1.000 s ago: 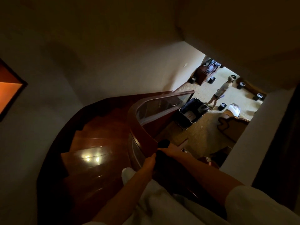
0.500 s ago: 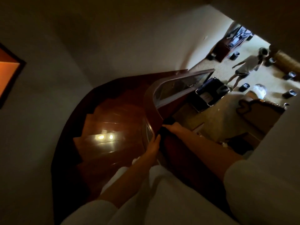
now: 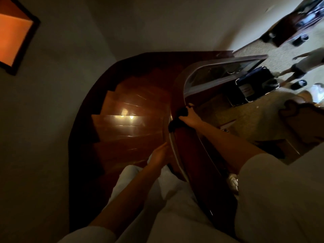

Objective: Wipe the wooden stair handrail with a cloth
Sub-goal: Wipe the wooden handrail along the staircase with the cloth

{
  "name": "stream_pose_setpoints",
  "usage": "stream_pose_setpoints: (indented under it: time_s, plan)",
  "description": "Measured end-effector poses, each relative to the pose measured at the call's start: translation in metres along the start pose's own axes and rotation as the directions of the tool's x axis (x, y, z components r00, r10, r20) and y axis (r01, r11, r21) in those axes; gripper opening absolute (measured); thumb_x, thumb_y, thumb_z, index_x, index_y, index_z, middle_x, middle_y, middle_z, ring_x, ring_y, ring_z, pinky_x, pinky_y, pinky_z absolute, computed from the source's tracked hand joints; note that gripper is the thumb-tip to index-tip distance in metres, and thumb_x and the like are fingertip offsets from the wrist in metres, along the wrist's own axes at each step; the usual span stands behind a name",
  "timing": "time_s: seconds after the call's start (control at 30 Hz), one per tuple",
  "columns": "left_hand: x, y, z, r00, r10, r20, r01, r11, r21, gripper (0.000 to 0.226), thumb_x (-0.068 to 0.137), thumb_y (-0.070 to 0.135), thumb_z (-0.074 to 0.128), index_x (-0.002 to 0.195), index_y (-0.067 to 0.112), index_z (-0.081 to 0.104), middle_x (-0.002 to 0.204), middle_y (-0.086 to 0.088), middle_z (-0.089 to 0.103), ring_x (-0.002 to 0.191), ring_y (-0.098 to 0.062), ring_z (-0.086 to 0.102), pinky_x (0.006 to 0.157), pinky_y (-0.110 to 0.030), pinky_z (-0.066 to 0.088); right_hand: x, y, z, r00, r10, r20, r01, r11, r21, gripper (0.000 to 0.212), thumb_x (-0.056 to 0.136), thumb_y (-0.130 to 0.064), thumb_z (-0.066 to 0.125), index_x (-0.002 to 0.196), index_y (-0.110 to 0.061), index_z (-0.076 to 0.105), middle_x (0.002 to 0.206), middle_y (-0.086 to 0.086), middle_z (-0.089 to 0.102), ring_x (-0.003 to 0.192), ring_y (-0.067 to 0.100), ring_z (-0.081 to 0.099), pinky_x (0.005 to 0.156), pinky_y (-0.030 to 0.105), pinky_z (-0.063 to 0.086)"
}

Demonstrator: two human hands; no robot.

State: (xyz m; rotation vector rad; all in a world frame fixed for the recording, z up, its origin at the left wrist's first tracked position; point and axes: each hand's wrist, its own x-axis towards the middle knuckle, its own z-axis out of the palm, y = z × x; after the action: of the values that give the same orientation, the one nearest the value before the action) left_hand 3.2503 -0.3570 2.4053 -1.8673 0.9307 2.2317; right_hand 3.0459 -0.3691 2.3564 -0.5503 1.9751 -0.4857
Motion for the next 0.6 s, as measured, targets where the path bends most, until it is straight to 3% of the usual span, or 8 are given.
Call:
stream_pose_setpoints:
  time_s: [0.07, 0.13, 0.2, 0.27, 0.33, 0.43, 0.53, 0.6]
  plan:
    - [0.008, 0.002, -0.004, 0.998, 0.011, -0.057, -0.013, 1.000, -0.027, 0.028, 0.102, 0.008, 0.045, 0.127, 0.015, 0.054, 0.100, -0.007, 0.062, 0.079, -0.016, 0.057, 0.054, -0.017, 0.048, -0.025, 0.011, -0.003, 0.981, -0.176, 0.081, 0.184, 0.977, -0.104, 0.064, 0.093, -0.018, 0.064, 0.148, -0.005, 0.034, 0.151, 0.014, 0.037, 0.139, 0.031, 0.037, 0.115, 0.038, 0.028]
    - [0.015, 0.008, 0.001, 0.997, 0.017, -0.081, -0.021, 0.999, -0.049, 0.021, 0.101, 0.011, 0.048, 0.119, 0.018, 0.057, 0.089, -0.001, 0.061, 0.074, -0.013, 0.057, 0.055, -0.018, 0.048, -0.056, 0.031, -0.003, 0.917, -0.328, 0.228, 0.374, 0.905, -0.204, 0.061, 0.091, -0.029, 0.065, 0.146, -0.018, 0.041, 0.149, 0.006, 0.044, 0.138, 0.023, 0.038, 0.115, 0.033, 0.022]
    - [0.018, 0.018, 0.009, 0.998, 0.031, -0.045, -0.031, 1.000, -0.003, 0.020, 0.101, 0.016, 0.050, 0.116, 0.013, 0.062, 0.092, -0.002, 0.064, 0.076, -0.012, 0.061, 0.055, -0.016, 0.048, -0.085, 0.047, -0.003, 0.838, -0.421, 0.347, 0.502, 0.844, -0.187, 0.063, 0.085, -0.041, 0.062, 0.144, -0.027, 0.044, 0.149, -0.002, 0.045, 0.136, 0.011, 0.038, 0.116, 0.025, 0.014]
    - [0.020, 0.023, 0.017, 0.999, 0.044, -0.020, -0.044, 0.999, 0.032, 0.016, 0.100, 0.017, 0.051, 0.105, 0.013, 0.065, 0.100, -0.007, 0.065, 0.080, -0.015, 0.062, 0.062, -0.018, 0.050, -0.085, 0.057, -0.009, 0.819, -0.438, 0.371, 0.508, 0.854, -0.114, 0.061, 0.086, -0.035, 0.063, 0.144, -0.027, 0.044, 0.149, -0.004, 0.046, 0.136, 0.010, 0.040, 0.117, 0.025, 0.019]
    - [0.018, 0.030, 0.025, 0.999, 0.042, -0.032, -0.041, 0.998, 0.040, 0.016, 0.100, 0.017, 0.050, 0.096, 0.019, 0.065, 0.101, -0.007, 0.064, 0.085, -0.018, 0.062, 0.069, -0.023, 0.049, -0.063, 0.050, -0.017, 0.895, -0.338, 0.291, 0.368, 0.928, -0.052, 0.058, 0.092, -0.022, 0.063, 0.145, -0.023, 0.041, 0.148, 0.003, 0.045, 0.136, 0.018, 0.043, 0.112, 0.032, 0.034]
    - [0.019, 0.033, 0.024, 0.992, 0.111, -0.052, -0.107, 0.991, 0.074, 0.024, 0.101, 0.016, 0.049, 0.120, 0.011, 0.063, 0.111, -0.011, 0.065, 0.090, -0.017, 0.062, 0.063, -0.020, 0.050, -0.019, 0.028, -0.016, 0.994, -0.085, 0.063, 0.088, 0.995, -0.046, 0.053, 0.099, -0.024, 0.055, 0.147, -0.011, 0.038, 0.147, 0.014, 0.043, 0.135, 0.030, 0.043, 0.108, 0.037, 0.038]
    - [0.014, 0.033, 0.010, 0.982, 0.098, -0.164, -0.095, 0.995, 0.027, 0.029, 0.100, 0.020, 0.049, 0.122, 0.006, 0.062, 0.099, -0.010, 0.067, 0.085, -0.021, 0.064, 0.064, -0.028, 0.051, -0.019, 0.014, 0.001, 0.976, -0.214, -0.032, 0.211, 0.975, -0.074, 0.048, 0.096, -0.019, 0.059, 0.140, -0.004, 0.047, 0.142, 0.018, 0.048, 0.131, 0.033, 0.047, 0.098, 0.023, 0.035]
    - [0.016, 0.029, 0.002, 0.972, 0.088, -0.217, -0.078, 0.995, 0.056, 0.034, 0.102, 0.021, 0.045, 0.129, 0.005, 0.058, 0.115, -0.014, 0.065, 0.104, -0.030, 0.064, 0.085, -0.038, 0.054, -0.046, 0.011, 0.003, 0.913, -0.393, 0.107, 0.406, 0.898, -0.168, 0.048, 0.091, -0.020, 0.066, 0.136, -0.007, 0.052, 0.137, 0.016, 0.054, 0.126, 0.030, 0.051, 0.091, 0.016, 0.033]
